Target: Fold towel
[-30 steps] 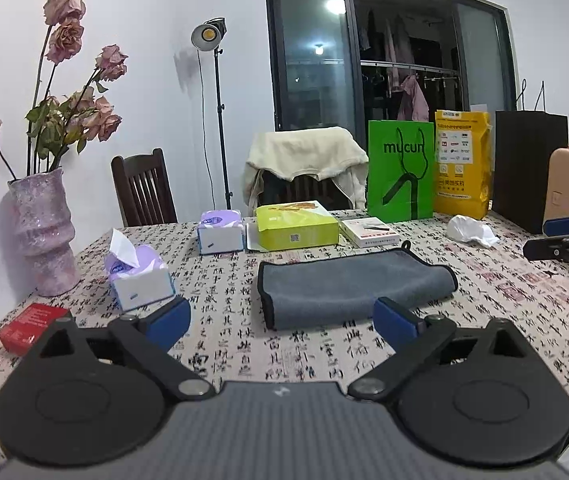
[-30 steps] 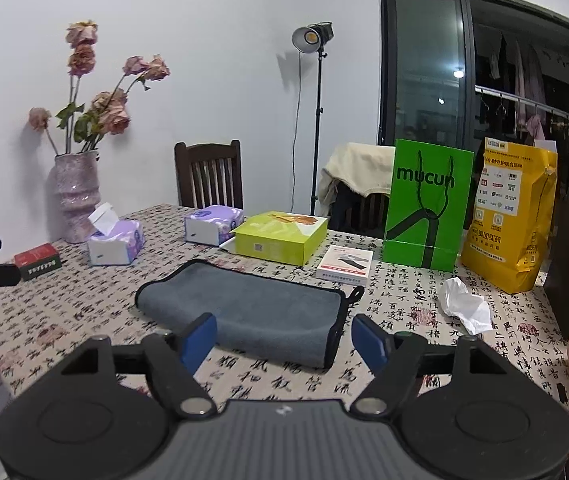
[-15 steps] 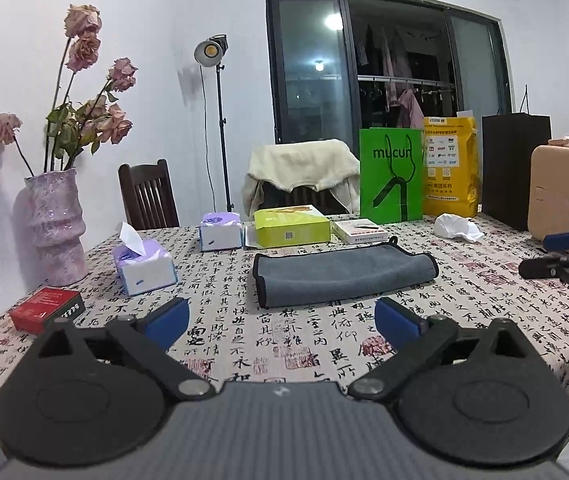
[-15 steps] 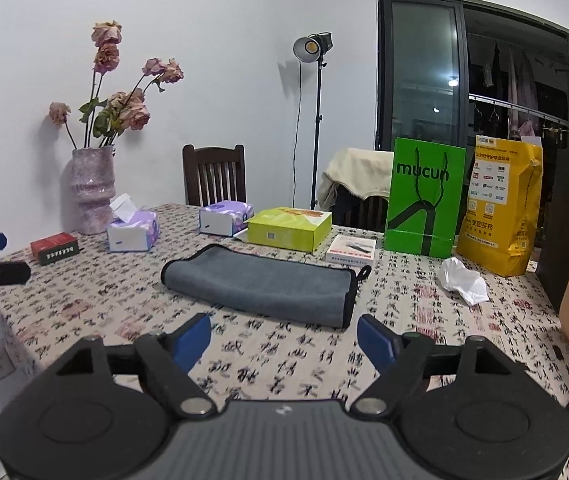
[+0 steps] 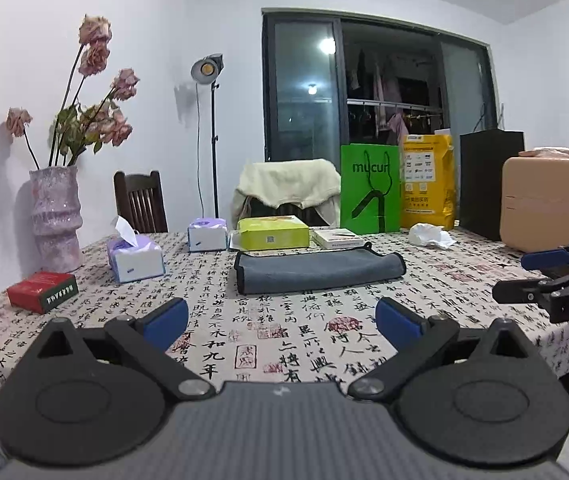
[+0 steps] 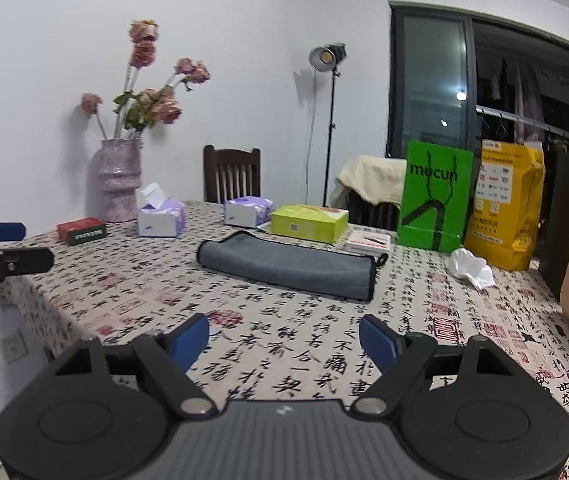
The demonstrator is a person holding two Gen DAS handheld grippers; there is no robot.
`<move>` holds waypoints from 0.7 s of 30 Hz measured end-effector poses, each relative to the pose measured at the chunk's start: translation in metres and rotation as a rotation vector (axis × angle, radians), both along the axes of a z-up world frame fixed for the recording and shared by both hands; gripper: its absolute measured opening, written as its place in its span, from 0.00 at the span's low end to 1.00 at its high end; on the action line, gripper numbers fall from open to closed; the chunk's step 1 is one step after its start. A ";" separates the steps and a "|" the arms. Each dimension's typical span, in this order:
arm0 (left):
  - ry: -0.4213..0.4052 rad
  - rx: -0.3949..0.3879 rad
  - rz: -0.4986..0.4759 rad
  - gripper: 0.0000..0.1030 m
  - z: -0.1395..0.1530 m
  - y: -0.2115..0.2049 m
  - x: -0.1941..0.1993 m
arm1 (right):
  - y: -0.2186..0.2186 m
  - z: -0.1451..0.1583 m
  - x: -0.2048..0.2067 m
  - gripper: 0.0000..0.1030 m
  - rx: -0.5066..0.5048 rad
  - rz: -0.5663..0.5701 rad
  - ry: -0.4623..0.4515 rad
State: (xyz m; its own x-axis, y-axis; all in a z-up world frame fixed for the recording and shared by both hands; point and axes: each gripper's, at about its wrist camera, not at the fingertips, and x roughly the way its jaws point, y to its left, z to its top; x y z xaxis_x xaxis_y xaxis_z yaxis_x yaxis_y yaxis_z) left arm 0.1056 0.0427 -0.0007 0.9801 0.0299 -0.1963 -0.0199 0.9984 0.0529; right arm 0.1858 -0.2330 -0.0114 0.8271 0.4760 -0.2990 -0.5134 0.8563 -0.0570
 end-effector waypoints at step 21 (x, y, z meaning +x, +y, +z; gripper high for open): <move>0.010 -0.031 -0.048 1.00 -0.016 -0.019 -0.073 | -0.013 -0.014 -0.081 0.85 0.061 -0.010 0.012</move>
